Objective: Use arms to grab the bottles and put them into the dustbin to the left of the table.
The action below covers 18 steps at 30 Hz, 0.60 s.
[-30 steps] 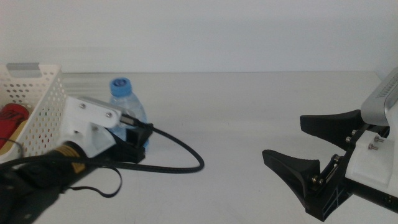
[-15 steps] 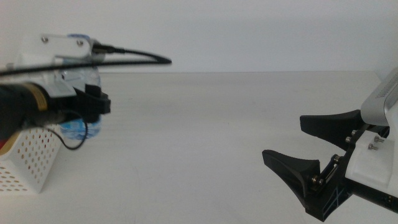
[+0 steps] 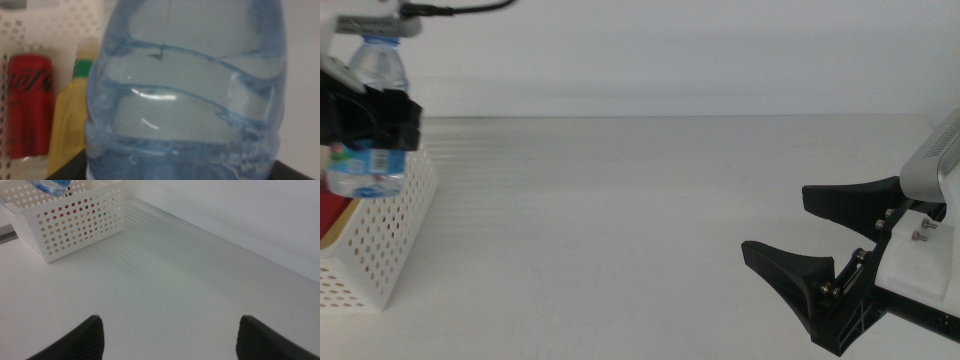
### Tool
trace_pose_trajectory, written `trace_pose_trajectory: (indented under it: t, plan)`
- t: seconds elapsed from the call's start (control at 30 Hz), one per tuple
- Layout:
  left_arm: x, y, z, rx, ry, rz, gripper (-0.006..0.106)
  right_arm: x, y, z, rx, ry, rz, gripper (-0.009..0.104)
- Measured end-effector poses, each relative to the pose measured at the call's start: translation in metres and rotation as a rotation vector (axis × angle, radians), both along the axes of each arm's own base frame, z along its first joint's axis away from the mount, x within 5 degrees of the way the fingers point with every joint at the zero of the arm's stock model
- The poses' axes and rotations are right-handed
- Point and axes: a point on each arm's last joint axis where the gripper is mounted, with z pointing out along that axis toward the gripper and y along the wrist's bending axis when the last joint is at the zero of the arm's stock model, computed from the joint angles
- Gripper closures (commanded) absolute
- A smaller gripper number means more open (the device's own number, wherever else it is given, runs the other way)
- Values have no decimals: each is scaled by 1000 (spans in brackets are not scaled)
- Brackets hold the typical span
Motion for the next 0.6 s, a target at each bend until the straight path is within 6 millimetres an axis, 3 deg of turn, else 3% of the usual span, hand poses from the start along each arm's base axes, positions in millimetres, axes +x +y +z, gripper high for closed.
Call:
trace_pose_trajectory:
  t: [0.3, 0.6]
  plan:
    - [29, 38, 17, 4, 110, 61, 105, 0, 0, 0, 0, 0, 0, 16]
    - [47, 84, -14, 39, 257, 121, 105, 0, 0, 0, 0, 0, 0, 16]
